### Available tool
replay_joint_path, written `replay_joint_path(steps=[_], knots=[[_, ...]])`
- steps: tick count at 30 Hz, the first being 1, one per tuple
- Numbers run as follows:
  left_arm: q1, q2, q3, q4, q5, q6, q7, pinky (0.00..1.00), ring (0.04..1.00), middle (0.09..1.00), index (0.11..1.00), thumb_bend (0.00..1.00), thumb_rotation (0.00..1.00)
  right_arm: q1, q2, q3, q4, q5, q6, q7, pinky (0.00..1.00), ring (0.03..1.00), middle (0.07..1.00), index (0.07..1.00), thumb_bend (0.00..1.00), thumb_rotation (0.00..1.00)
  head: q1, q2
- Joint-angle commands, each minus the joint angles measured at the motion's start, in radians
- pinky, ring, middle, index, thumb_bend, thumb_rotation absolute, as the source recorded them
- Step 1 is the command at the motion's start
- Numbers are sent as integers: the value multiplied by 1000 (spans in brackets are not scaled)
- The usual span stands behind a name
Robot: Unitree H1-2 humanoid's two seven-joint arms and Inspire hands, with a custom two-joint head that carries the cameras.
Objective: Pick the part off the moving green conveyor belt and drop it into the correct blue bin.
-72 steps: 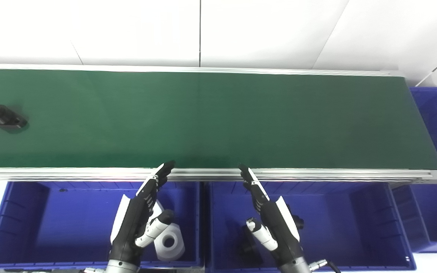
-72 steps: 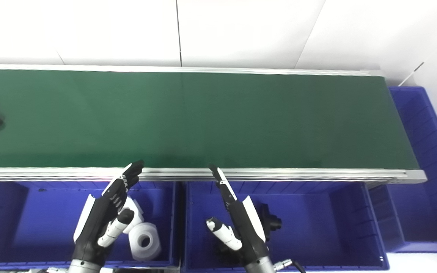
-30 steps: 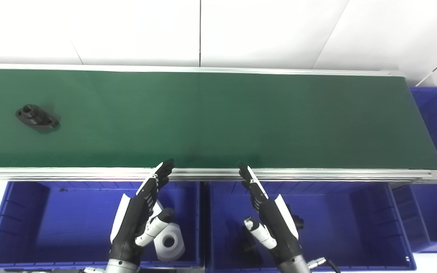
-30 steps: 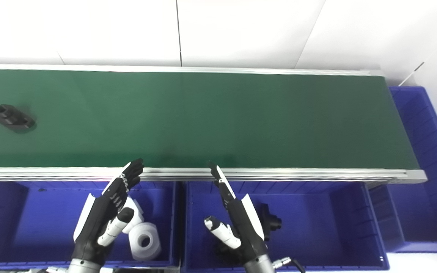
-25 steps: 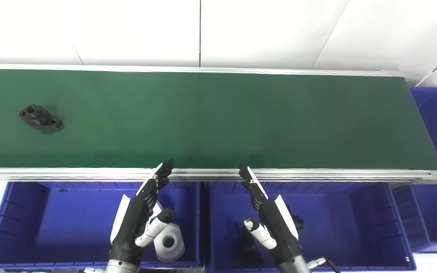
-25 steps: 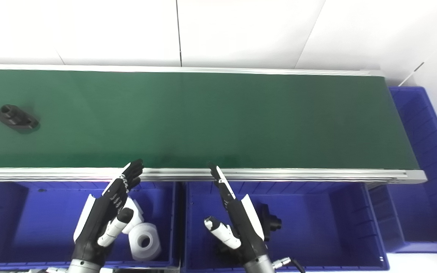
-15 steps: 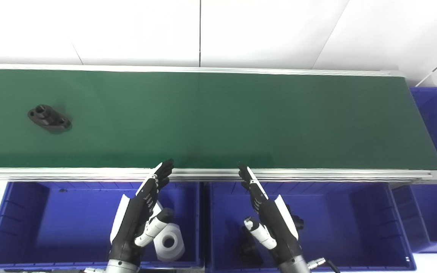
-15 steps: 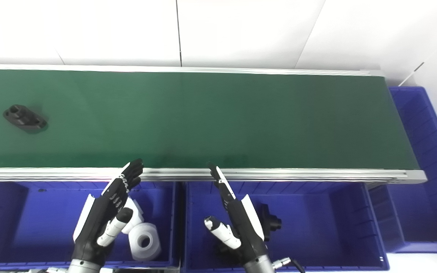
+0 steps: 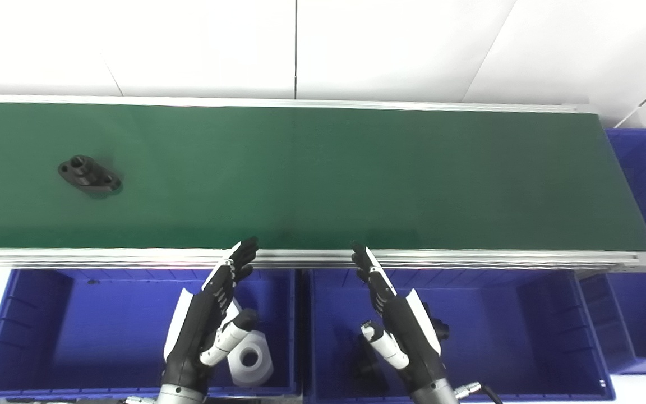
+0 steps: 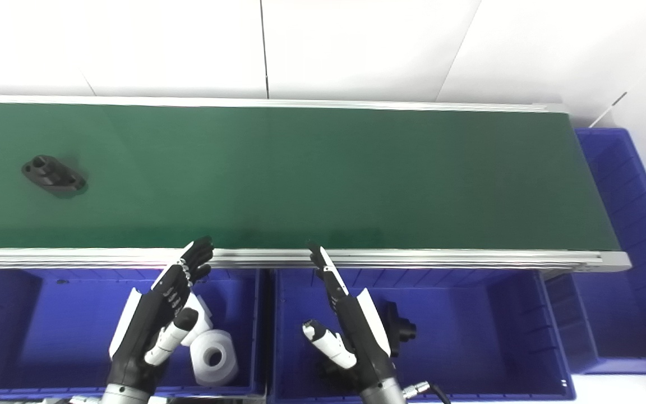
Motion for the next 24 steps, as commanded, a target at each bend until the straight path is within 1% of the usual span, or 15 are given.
replay_joint_path(steps=[1,4,6,9,10,11,12,14,15,17,19,20,21,22,24], knots=[[1,-1,-2,-3,-1,-56,8,862,901,900,873,756,811,10,7,3,3,-5,-41,-1,962,969,1000,984,904,955,29,-14],[4,-7,-6,18,-1,-66,9,862,898,896,869,749,799,8,0,-3,22,4,-63,-1,967,983,1000,986,901,947,71,-35],[3,-12,-8,29,7,-71,11,845,888,890,864,758,794,6,-7,-7,31,8,-75,0,975,991,1000,990,896,946,91,-47],[-1,-18,-12,50,21,-92,15,828,880,882,854,750,767,3,-14,-14,48,7,-96,-1,972,989,1000,993,890,961,109,-64],[-3,-18,-13,59,27,-101,16,827,881,883,856,750,771,1,-17,-16,55,8,-105,-2,969,985,1000,993,887,966,118,-79],[-4,-19,-13,67,29,-107,17,827,882,884,857,750,773,0,-19,-17,61,10,-111,-2,967,982,1000,993,884,970,119,-82],[-6,-21,-13,76,30,-112,19,828,880,881,851,760,763,-1,-21,-18,68,12,-118,-1,968,979,1000,995,881,975,126,-97],[-8,-28,-14,93,30,-121,22,826,878,877,844,773,752,-5,-25,-22,85,14,-135,0,968,977,1000,995,878,981,135,-115],[-11,-31,-15,103,28,-129,24,823,876,875,841,780,745,-7,-27,-24,95,16,-146,1,968,976,1000,995,877,983,147,-134],[-15,-37,-18,124,40,-145,33,810,869,868,831,790,736,-11,-31,-28,113,24,-158,3,970,978,1000,995,883,980,163,-161],[-18,-42,-20,138,49,-147,39,798,862,861,822,806,728,-17,-34,-33,135,32,-175,5,968,975,1000,994,885,977,176,-180],[-18,-43,-22,140,60,-135,41,797,861,860,821,807,727,-19,-36,-35,146,38,-184,5,968,975,1000,994,885,977,179,-186],[-20,-44,-22,145,73,-129,44,797,864,861,822,824,740,-23,-37,-36,156,44,-190,5,965,975,1000,992,889,971,185,-197],[-21,-45,-22,148,82,-125,46,795,863,861,825,836,753,-26,-38,-37,163,48,-193,5,962,975,1000,991,893,964,186,-199],[-27,-51,-22,162,91,-135,54,779,854,852,819,840,751,-32,-40,-36,175,64,-197,9,965,980,1000,989,896,953,191,-213]])
